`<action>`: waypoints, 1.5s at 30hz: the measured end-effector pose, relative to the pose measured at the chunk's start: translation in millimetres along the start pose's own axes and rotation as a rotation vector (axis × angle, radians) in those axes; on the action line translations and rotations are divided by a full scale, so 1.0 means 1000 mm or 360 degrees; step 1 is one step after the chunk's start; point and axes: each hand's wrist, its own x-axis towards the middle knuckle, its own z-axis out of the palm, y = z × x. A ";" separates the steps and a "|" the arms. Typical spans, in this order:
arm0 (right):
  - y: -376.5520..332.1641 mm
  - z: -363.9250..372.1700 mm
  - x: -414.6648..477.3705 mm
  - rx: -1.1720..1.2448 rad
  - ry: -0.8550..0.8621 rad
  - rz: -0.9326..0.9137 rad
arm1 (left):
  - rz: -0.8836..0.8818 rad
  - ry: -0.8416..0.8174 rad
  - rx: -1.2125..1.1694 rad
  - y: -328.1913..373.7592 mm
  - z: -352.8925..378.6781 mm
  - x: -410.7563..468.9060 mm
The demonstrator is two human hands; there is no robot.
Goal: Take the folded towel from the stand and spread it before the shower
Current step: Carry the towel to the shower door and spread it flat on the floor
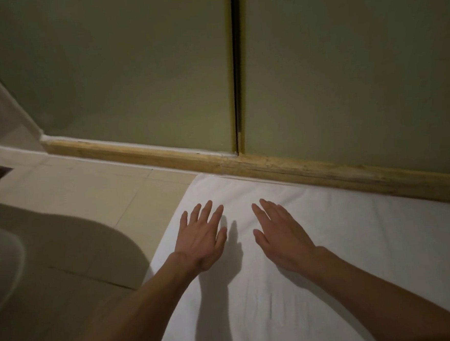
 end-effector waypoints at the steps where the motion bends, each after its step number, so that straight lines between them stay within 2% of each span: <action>1: 0.001 0.004 0.007 -0.0002 -0.0006 0.0005 | -0.0001 -0.0010 -0.0008 -0.002 0.003 0.005; 14: 0.022 0.062 0.107 -0.0039 -0.0108 -0.0065 | -0.0002 -0.0082 0.0059 -0.029 0.038 0.096; 21: 0.019 0.087 0.140 -0.0104 -0.0216 -0.0106 | -0.0100 -0.0121 -0.0023 -0.044 0.060 0.119; 28: 0.021 0.092 0.146 -0.0147 -0.0196 -0.0123 | -0.0131 -0.0044 -0.0016 -0.050 0.069 0.126; 40: 0.021 0.085 0.144 -0.0077 -0.0234 -0.0133 | -0.0142 -0.0255 0.0068 -0.054 0.058 0.138; 45: 0.003 0.066 0.119 0.0065 -0.0063 -0.0168 | -0.0076 -0.0009 -0.0161 -0.038 0.041 0.102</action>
